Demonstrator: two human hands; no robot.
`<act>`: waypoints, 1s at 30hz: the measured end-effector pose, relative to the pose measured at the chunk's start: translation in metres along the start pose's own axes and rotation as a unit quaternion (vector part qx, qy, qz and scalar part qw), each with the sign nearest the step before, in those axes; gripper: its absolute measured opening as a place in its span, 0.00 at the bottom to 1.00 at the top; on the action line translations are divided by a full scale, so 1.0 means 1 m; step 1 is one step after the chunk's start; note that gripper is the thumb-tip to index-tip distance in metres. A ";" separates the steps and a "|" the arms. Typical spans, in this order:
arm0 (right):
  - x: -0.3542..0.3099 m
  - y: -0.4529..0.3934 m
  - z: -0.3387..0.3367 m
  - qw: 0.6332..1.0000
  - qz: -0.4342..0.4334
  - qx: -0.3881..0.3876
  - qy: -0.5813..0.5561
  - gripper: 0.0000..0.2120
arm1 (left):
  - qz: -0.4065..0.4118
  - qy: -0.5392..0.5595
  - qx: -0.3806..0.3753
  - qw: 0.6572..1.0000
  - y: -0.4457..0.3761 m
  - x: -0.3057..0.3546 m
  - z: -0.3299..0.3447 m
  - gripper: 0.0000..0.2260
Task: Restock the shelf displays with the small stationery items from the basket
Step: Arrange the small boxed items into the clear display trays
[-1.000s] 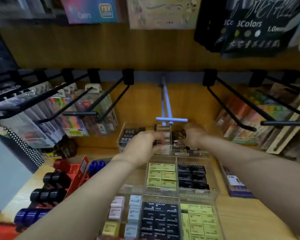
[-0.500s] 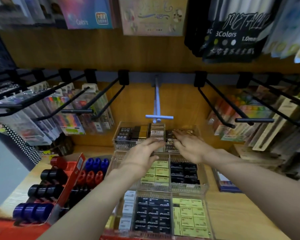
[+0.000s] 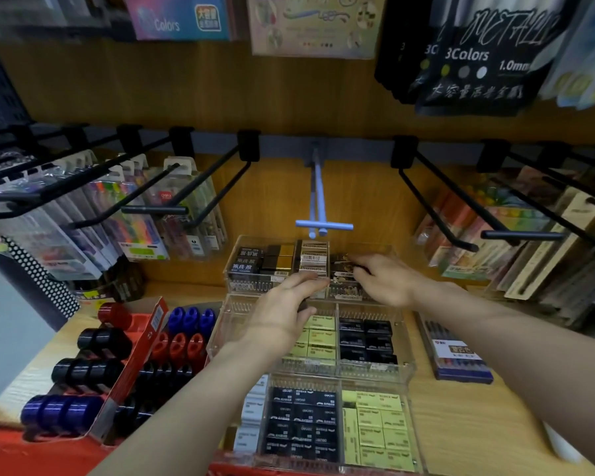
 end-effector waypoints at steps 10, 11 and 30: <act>0.006 0.007 -0.014 0.999 0.002 0.037 0.023 0.20 | -0.020 0.015 0.003 1.000 0.000 0.002 -0.002 0.23; 0.008 0.013 -0.014 0.997 0.004 0.038 0.074 0.21 | -0.020 0.014 0.004 1.000 0.000 0.002 -0.002 0.23; -0.010 0.011 0.010 0.990 0.023 0.053 0.131 0.31 | -0.006 0.032 0.015 0.999 0.003 0.004 -0.002 0.23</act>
Point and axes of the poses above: each hand's wrist, its own y-axis away from the middle knuckle, its own z-axis out of the palm, x = y × z, the point moved 6 cm from there along -y, towards the middle knuckle, and after that the axes turned 5 degrees about x, right-handed, at the moved point
